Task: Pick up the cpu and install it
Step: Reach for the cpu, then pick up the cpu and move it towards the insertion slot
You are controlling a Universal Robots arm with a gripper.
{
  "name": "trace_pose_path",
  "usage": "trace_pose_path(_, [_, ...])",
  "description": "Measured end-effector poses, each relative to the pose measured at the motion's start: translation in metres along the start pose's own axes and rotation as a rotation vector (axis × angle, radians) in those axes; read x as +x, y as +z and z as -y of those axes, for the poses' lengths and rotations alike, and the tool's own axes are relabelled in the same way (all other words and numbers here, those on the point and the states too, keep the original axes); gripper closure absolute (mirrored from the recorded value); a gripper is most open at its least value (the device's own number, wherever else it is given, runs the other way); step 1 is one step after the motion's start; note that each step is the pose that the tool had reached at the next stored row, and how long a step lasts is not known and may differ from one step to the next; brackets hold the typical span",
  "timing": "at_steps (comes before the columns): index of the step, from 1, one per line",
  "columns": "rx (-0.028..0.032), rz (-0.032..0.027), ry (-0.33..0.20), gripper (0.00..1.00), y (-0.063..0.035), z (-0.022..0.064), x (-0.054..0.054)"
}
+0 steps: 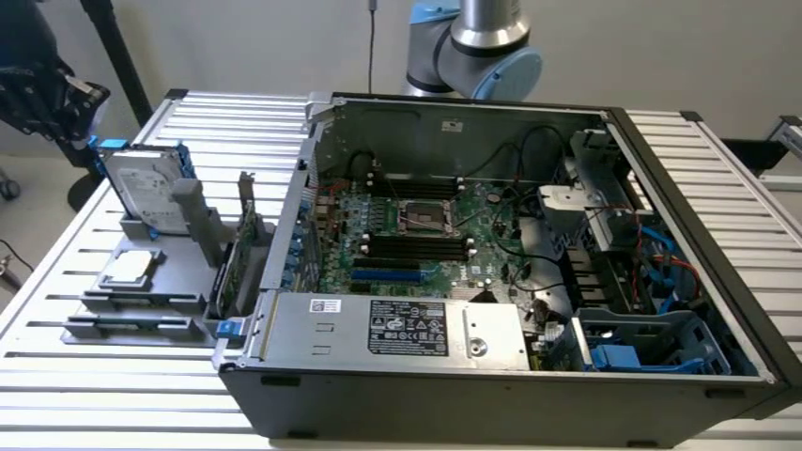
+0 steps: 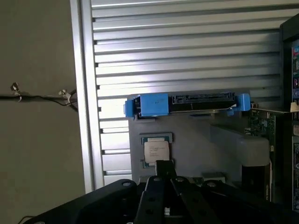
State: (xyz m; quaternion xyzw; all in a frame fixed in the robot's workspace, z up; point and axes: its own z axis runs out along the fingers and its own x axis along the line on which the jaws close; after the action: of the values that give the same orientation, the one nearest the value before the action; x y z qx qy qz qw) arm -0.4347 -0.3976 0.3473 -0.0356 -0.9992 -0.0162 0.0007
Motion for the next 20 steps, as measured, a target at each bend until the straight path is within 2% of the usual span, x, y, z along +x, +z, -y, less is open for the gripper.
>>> trace_pose_path(13, [0.0000, 0.0000, 0.000, 0.88, 0.0000, 0.0000, 0.0000])
trace_pose_path(14, [0.0000, 0.0000, 0.000, 0.83, 0.0000, 0.0000, 0.0000])
trace_pose_path(15, [0.0000, -0.0001, 0.000, 0.83, 0.0000, 0.0000, 0.0000])
trace_pose_path(18, [0.0000, 0.0000, 0.000, 0.64, 0.0000, 0.0000, 0.0000])
trace_pose_path(19, [0.0000, 0.0000, 0.000, 0.64, 0.0000, 0.0000, 0.0001])
trace_pose_path(20, [0.0000, 0.0000, 0.000, 0.58, 0.0000, 0.0000, 0.0000])
